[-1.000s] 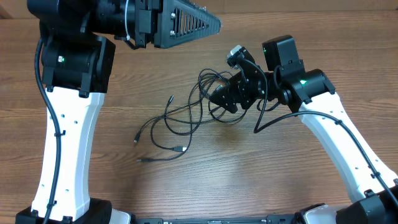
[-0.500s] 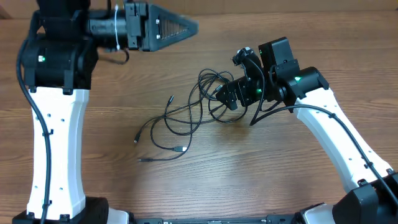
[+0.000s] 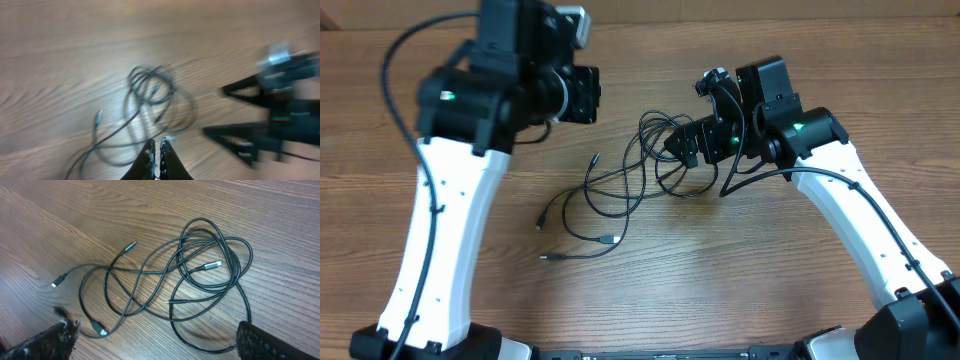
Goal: Untangle cables
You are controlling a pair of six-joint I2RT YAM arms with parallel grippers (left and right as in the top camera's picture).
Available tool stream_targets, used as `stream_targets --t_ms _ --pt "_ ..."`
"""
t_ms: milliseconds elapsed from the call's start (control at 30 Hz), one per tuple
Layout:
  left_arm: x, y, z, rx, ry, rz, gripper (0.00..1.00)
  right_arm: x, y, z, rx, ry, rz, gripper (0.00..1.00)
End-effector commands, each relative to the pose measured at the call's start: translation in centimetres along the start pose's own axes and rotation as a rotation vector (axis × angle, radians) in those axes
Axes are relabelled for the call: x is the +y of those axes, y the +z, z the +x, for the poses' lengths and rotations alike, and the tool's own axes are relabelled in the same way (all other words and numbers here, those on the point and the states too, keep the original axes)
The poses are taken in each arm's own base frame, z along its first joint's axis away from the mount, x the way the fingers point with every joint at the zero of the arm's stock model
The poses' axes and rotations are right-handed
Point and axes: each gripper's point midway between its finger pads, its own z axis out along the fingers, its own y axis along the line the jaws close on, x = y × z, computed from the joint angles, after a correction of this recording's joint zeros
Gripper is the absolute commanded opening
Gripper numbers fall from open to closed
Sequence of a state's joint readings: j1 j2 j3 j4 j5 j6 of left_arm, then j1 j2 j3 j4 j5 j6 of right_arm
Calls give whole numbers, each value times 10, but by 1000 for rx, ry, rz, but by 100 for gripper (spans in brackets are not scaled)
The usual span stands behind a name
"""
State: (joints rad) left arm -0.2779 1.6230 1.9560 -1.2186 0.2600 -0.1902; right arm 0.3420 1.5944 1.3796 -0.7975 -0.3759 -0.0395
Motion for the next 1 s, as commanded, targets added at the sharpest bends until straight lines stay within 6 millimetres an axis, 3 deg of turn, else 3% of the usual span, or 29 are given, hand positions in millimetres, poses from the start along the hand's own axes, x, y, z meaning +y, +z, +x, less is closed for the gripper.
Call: stream_targets --t_ms 0,233,433,600,700,867,967 --pt "30 32 26 65 32 -176 5 -4 1 -1 -6 35 15 100" --pt "34 92 65 131 24 -158 9 -42 -5 -2 -31 155 210 100" --pt "30 129 77 95 25 -65 19 -42 -6 -2 -31 157 203 100" --pt "36 155 88 66 -3 -48 48 -40 -5 1 -17 161 189 100" --pt "41 169 100 81 -12 -47 60 -39 -5 3 -10 163 186 100" --pt "47 198 120 155 -17 -54 61 -39 -5 3 -8 164 184 100" --pt "39 219 133 197 -4 -11 60 -33 -4 3 -5 164 148 100"
